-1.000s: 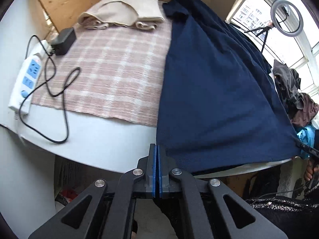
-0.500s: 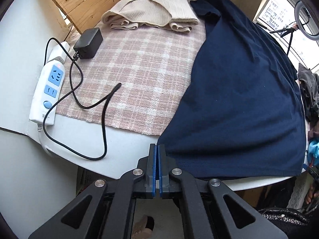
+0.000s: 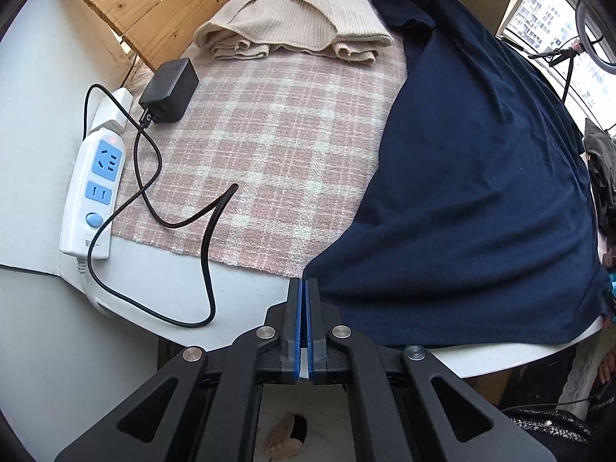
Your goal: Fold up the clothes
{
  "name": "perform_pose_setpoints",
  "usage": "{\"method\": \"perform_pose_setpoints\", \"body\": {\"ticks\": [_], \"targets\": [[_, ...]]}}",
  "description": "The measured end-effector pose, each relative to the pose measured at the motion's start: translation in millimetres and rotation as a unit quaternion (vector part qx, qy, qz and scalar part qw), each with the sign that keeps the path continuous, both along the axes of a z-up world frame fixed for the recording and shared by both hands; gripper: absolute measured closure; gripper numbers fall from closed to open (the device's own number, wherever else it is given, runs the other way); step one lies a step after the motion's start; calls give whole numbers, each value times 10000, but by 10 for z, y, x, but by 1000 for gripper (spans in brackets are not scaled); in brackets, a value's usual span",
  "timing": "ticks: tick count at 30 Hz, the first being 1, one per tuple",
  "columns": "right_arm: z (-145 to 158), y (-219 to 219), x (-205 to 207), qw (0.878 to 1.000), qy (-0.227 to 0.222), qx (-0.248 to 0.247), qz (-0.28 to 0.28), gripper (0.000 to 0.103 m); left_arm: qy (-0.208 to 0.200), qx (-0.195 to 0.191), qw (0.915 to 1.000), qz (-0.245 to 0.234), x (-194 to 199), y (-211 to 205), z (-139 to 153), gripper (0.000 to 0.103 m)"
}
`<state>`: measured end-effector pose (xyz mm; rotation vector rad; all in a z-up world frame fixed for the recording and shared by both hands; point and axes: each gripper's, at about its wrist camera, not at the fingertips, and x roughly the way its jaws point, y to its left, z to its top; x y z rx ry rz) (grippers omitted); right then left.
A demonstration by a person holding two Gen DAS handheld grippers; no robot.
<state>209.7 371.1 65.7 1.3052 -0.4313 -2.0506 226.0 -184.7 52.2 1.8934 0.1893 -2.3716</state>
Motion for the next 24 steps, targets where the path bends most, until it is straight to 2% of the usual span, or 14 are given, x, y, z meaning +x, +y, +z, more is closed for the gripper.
{"method": "perform_pose_setpoints", "body": {"ticks": [1, 2, 5, 9, 13, 14, 15, 16, 19, 24], "targets": [[14, 28, 22, 10000, -27, -69, -15, 87, -13, 23, 10000, -2, 1, -1, -17, 102], [13, 108, 72, 9998, -58, -105, -127, 85, -17, 46, 10000, -7, 2, -4, -31, 102], [12, 348, 224, 9986, -149, -213, -463, 84, -16, 131, 9999, -15, 3, -24, -64, 102], [-80, 513, 431, 9962, -381, 42, -779, 84, -88, 208, 9997, -48, 10, -40, -134, 102], [-54, 252, 523, 9980, -200, 420, -436, 82, -153, 252, 9995, -114, -24, -33, -189, 102], [-50, 149, 529, 9982, -125, 516, -286, 77, -165, 260, 9994, -136, -34, -27, -200, 102], [-51, 46, 535, 9980, -46, 610, -131, 66, -171, 270, 9994, -157, -44, -19, -210, 102], [-74, -65, 520, 9976, -4, 696, -4, 60, -174, 282, 9993, -178, -52, -12, -220, 102], [-180, -348, 446, 9953, 6, 935, 243, 60, -180, 326, 9991, -215, -59, -2, -251, 102], [-385, -465, 336, 9923, -392, 1175, 89, 60, -158, 470, 9986, -200, -10, -22, -292, 102]]}}
